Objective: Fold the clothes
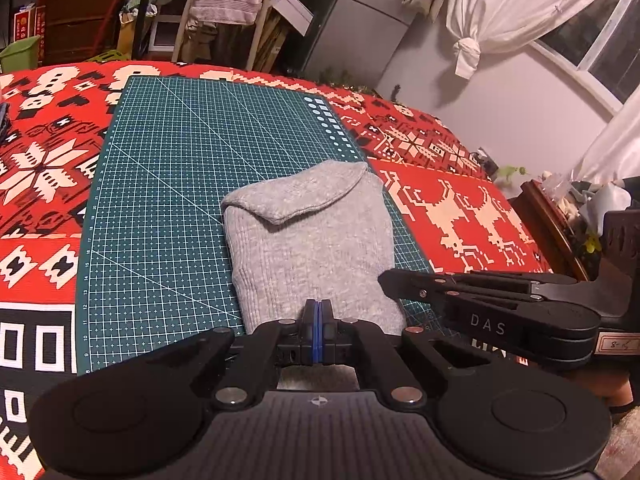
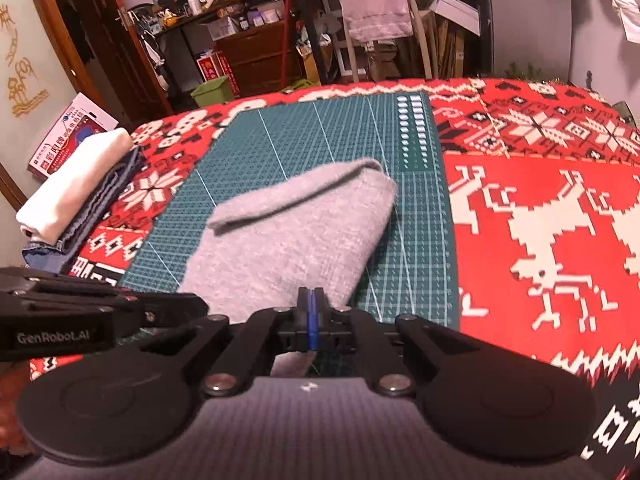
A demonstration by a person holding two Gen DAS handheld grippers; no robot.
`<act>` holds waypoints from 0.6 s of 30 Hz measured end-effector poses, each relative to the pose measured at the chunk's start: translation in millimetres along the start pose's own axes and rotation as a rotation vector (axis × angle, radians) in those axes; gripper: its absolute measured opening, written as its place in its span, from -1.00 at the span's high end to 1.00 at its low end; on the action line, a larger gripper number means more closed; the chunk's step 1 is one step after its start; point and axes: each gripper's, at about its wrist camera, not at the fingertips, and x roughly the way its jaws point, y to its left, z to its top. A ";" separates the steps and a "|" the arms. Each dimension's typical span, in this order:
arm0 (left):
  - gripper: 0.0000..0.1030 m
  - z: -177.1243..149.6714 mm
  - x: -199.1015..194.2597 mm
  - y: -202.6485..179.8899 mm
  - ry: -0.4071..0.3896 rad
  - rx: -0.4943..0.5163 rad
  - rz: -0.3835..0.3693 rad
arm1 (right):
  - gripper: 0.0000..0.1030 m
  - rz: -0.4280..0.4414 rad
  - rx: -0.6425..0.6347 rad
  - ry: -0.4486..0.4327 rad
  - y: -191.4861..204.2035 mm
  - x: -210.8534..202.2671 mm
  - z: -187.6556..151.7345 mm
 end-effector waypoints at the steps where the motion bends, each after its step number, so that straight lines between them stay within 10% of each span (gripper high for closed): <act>1: 0.99 0.3 -1.5 0.0 -0.003 -0.002 -0.001 | 1.00 -0.001 0.001 0.001 -0.7 -0.2 -0.8; 18: 1.00 12.8 -19.8 0.3 -0.063 -0.040 -0.026 | 0.99 -0.005 0.055 -0.044 -16.7 -16.7 9.5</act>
